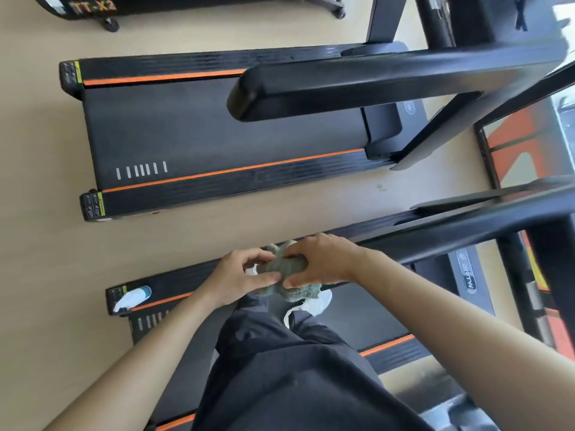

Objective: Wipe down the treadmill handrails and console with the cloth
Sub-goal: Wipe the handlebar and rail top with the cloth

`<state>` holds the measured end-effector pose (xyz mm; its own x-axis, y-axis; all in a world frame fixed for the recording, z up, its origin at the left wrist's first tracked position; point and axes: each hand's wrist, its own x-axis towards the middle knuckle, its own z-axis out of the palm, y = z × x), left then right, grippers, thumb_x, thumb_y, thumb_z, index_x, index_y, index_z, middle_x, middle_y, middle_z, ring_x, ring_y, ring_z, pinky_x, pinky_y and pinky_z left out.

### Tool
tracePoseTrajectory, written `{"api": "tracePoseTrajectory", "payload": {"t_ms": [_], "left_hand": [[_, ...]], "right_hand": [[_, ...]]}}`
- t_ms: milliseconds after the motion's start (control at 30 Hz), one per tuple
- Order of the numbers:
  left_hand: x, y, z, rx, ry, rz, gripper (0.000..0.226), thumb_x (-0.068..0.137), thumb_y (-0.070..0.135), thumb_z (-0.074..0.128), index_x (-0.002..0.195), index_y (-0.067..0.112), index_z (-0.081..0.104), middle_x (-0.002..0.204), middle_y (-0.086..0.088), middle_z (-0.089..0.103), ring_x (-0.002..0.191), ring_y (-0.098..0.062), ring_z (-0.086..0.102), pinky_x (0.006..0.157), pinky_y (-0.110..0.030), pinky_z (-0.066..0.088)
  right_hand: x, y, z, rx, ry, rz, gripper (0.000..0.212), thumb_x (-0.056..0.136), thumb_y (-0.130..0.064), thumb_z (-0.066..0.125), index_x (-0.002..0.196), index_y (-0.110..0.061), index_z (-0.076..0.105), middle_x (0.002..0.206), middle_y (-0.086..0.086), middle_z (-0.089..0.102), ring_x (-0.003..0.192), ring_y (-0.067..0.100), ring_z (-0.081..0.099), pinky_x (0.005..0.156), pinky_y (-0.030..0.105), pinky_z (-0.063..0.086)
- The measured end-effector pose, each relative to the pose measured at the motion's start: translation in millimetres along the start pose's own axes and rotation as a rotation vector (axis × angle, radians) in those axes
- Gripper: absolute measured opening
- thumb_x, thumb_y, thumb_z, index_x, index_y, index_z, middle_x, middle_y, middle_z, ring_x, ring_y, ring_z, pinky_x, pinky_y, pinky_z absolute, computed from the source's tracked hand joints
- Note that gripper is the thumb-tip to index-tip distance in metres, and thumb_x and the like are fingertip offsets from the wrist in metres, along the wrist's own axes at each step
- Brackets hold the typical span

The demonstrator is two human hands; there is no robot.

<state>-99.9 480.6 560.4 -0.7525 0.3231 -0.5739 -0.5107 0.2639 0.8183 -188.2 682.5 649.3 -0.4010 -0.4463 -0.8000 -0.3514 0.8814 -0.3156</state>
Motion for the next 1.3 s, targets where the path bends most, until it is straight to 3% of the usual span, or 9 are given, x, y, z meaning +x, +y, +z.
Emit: {"api": "tracePoseTrajectory", "payload": {"t_ms": [133,233,500,600,667,767,933,1100,1300], "left_hand": [[-4,11,9,0.029,0.043,0.079,0.057,0.068,0.056,0.081,0.117,0.029,0.073,0.112,0.016,0.074,0.109,-0.006,0.069,0.102,-0.043,0.053],[-3,23,15,0.109,0.054,0.147,0.054,0.069,0.056,0.081,0.117,0.033,0.072,0.113,0.020,0.073,0.108,-0.003,0.068,0.100,-0.038,0.054],[8,62,52,0.483,0.116,0.411,0.058,0.077,0.059,0.071,0.127,0.031,0.067,0.125,0.020,0.066,0.114,-0.005,0.062,0.100,-0.034,0.050],[13,74,65,0.596,0.102,0.503,0.052,0.086,0.055,0.062,0.131,0.030,0.067,0.133,0.018,0.063,0.120,-0.008,0.060,0.109,-0.017,0.037],[18,83,73,0.665,0.070,0.558,0.049,0.089,0.049,0.059,0.133,0.029,0.067,0.136,0.016,0.062,0.121,-0.012,0.059,0.110,-0.008,0.026],[26,92,82,0.777,0.065,0.664,0.045,0.089,0.034,0.069,0.133,0.026,0.067,0.137,0.012,0.061,0.117,-0.017,0.058,0.104,-0.031,0.046],[26,106,96,0.943,0.067,0.777,0.050,0.085,0.018,0.080,0.134,0.023,0.067,0.139,0.007,0.060,0.121,-0.018,0.054,0.104,-0.033,0.045],[6,105,98,1.049,0.188,0.799,0.045,0.084,0.009,0.079,0.128,0.019,0.071,0.133,0.001,0.064,0.115,-0.021,0.054,0.101,-0.034,0.047],[-5,106,96,1.231,0.078,0.745,0.053,0.087,0.006,0.076,0.135,0.026,0.066,0.143,0.001,0.057,0.122,-0.021,0.049,0.094,-0.037,0.053]], "right_hand": [[-15,6,23,-0.164,0.258,-0.043,0.065,0.079,-0.077,0.053,0.132,-0.039,0.055,0.113,-0.005,0.070,0.105,0.024,0.064,0.078,0.034,0.037],[-28,20,42,-0.178,0.390,-0.018,0.080,0.074,-0.085,0.036,0.134,-0.036,0.056,0.117,-0.009,0.068,0.108,0.022,0.063,0.094,0.039,0.042],[-73,54,89,-0.088,0.935,0.105,0.074,0.076,-0.060,0.074,0.138,-0.022,0.058,0.145,0.003,0.053,0.139,0.028,0.043,0.120,0.043,0.028],[-85,61,114,0.026,1.061,0.224,0.074,0.081,-0.050,0.077,0.144,-0.019,0.052,0.157,0.005,0.041,0.149,0.026,0.030,0.123,0.043,0.024],[-86,59,133,0.140,1.132,0.296,0.075,0.083,-0.043,0.077,0.147,-0.019,0.049,0.161,0.006,0.034,0.152,0.025,0.023,0.122,0.045,0.026],[-78,51,155,0.371,1.214,0.382,0.076,0.081,-0.031,0.082,0.148,-0.018,0.049,0.162,0.006,0.031,0.152,0.023,0.026,0.120,0.044,0.031],[-77,36,166,1.025,1.290,0.313,0.068,0.087,-0.016,0.076,0.148,-0.027,0.047,0.159,-0.012,0.034,0.133,-0.020,0.033,0.100,0.006,0.037],[-72,28,171,1.592,1.220,0.163,0.064,0.089,-0.017,0.073,0.146,-0.031,0.049,0.142,-0.011,0.058,0.116,-0.003,0.060,0.097,0.029,0.053],[-57,8,169,1.971,1.209,0.066,0.062,0.089,-0.015,0.071,0.146,-0.021,0.047,0.121,-0.024,0.065,0.108,0.009,0.069,0.094,0.033,0.056]]}}
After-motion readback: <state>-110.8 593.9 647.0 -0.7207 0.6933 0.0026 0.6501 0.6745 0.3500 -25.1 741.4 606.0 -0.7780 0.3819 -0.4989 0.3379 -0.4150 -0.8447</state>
